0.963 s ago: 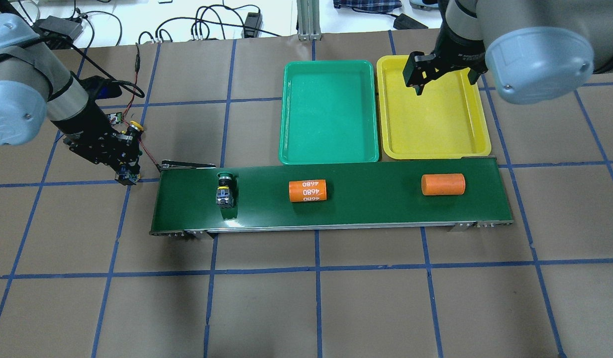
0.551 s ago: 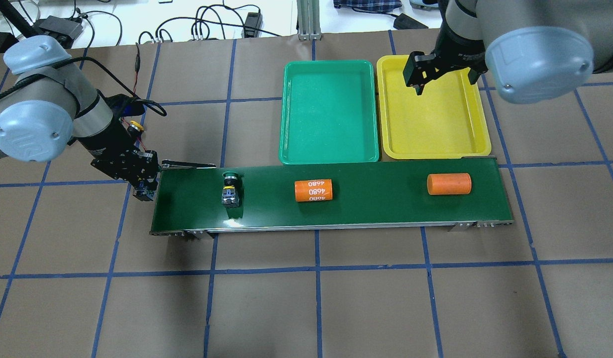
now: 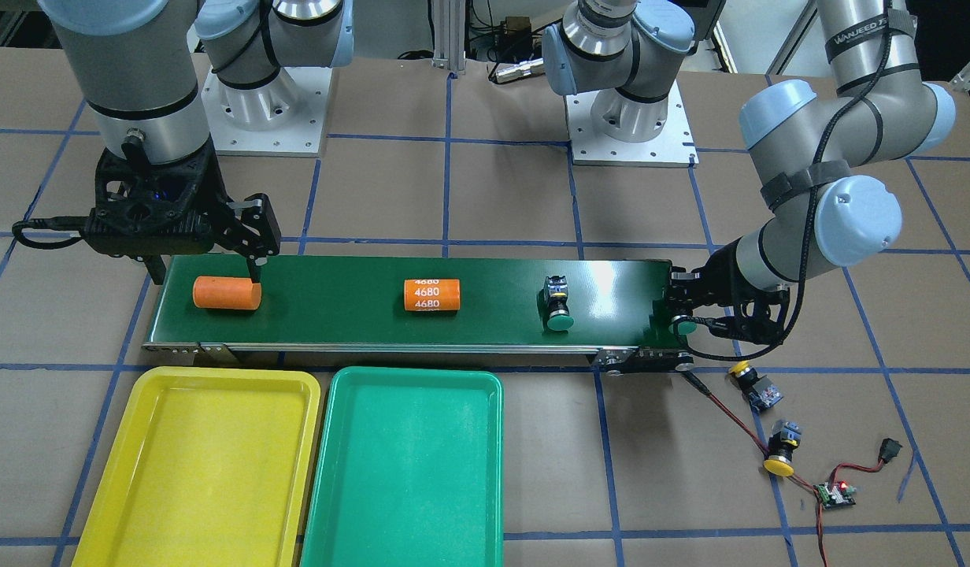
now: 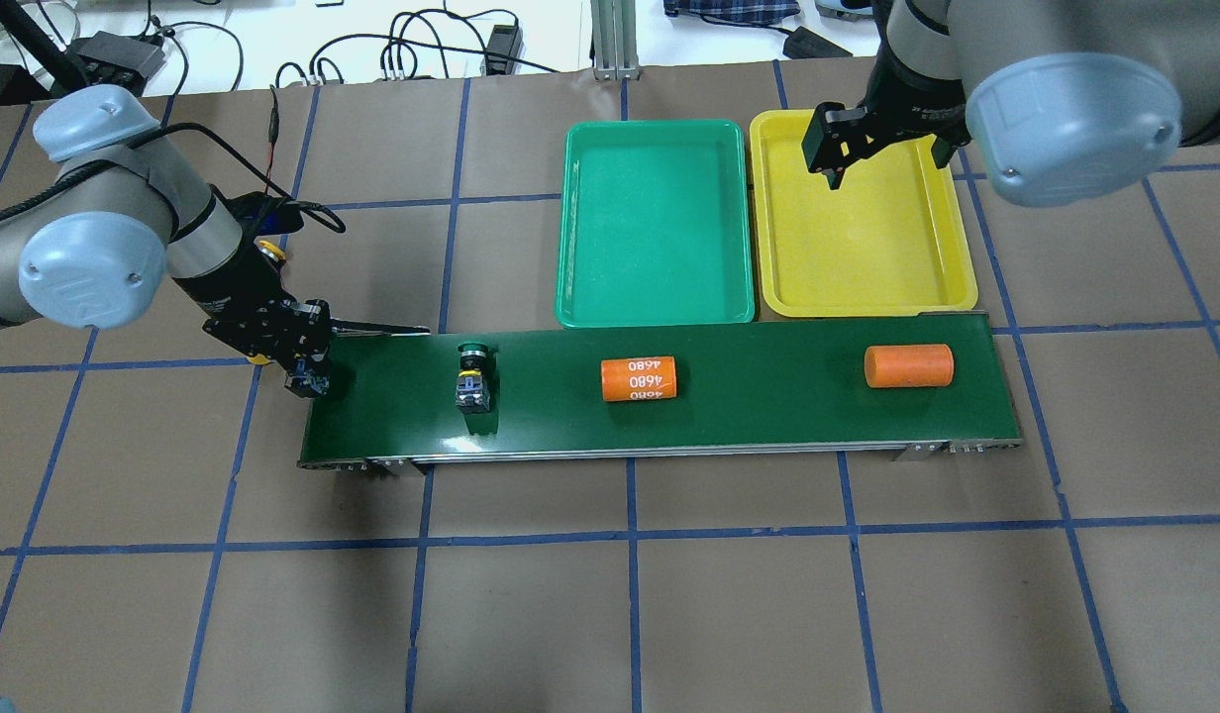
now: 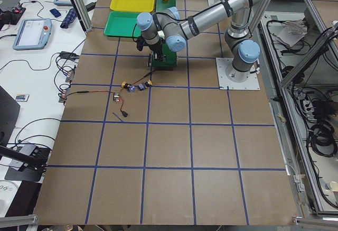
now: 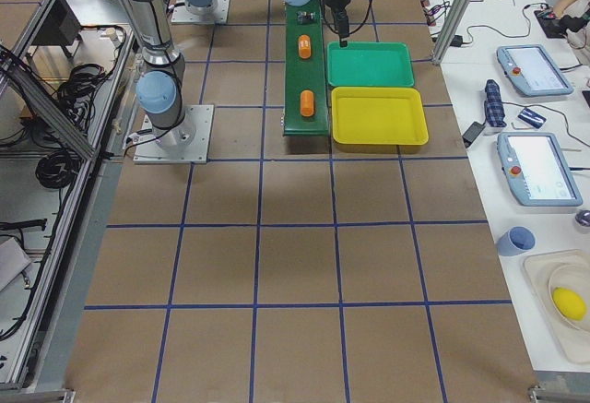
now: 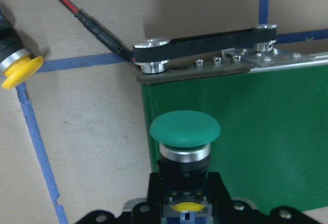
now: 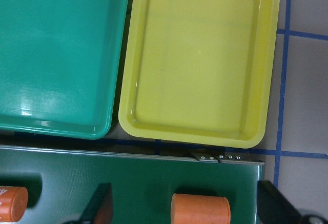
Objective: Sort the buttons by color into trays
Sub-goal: 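Set the green button on the belt end and raise the left gripper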
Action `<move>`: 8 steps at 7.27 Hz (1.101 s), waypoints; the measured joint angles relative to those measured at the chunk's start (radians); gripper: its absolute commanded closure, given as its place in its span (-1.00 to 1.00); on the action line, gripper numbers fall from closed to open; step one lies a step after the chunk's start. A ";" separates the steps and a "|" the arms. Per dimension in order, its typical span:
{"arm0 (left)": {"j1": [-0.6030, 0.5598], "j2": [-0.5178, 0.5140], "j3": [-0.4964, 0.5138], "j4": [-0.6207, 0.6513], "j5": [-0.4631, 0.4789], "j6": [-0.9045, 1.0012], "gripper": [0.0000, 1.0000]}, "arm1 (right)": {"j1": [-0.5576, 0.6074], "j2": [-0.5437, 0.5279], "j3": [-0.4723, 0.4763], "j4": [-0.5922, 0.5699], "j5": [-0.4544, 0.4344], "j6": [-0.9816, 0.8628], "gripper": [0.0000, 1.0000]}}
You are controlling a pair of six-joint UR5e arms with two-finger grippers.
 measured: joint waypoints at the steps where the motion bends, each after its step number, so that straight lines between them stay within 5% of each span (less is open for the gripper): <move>1: 0.000 -0.003 -0.008 0.000 -0.016 -0.003 0.23 | 0.000 0.000 0.000 0.000 0.000 0.000 -1.00; 2: 0.000 -0.001 -0.023 0.001 -0.022 -0.004 -0.49 | 0.000 0.000 0.000 0.000 0.000 0.000 -1.00; 3: 0.000 0.002 -0.037 0.001 -0.023 -0.006 -0.99 | 0.000 0.000 0.000 0.000 0.000 0.000 -1.00; 8: -0.001 0.079 -0.017 -0.039 -0.018 -0.035 -1.00 | 0.000 0.000 0.000 0.000 0.000 0.000 -1.00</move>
